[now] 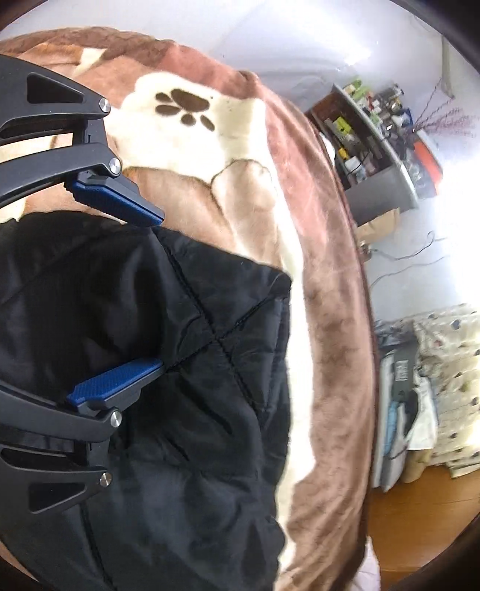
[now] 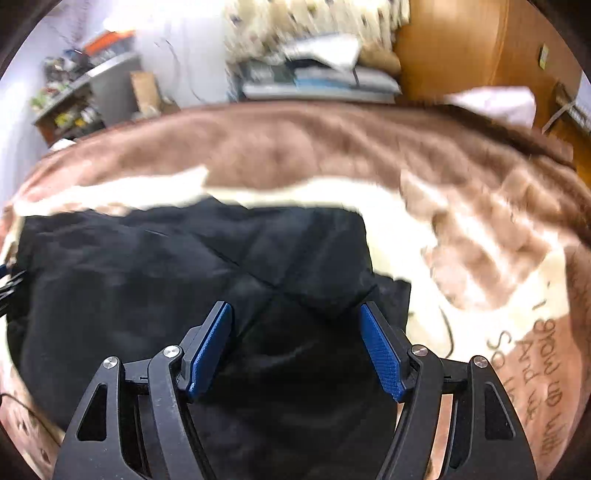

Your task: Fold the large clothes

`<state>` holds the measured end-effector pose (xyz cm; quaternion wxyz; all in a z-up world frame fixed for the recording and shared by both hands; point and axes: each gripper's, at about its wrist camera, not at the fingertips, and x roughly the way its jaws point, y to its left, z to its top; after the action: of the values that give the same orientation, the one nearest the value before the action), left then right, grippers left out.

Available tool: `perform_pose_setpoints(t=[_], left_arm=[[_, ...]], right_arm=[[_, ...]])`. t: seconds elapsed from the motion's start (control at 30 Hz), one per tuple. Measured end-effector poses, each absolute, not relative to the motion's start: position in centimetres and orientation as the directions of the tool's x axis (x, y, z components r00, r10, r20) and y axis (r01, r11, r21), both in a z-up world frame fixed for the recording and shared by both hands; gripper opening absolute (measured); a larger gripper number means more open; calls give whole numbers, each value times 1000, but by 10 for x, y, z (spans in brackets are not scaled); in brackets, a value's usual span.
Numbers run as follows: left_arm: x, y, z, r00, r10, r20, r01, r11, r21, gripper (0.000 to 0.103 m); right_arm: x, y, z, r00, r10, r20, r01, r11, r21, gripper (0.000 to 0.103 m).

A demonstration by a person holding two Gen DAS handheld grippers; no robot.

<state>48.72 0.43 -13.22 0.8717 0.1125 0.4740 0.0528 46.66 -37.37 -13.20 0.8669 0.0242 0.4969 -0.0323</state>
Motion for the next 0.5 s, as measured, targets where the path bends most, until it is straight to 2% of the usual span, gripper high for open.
perform_pose_setpoints(t=[0.27,0.5], left_arm=[[496,13,-158,509,142,-849,-4,987,162,74],[500,8,-170,481,164,-861,-18,984,177,75]], right_arm=[[481,-369,-177,437,-20,-899,66,998,10,72],[489,-359,-187,373,-59,-926,72,997,-34,72]])
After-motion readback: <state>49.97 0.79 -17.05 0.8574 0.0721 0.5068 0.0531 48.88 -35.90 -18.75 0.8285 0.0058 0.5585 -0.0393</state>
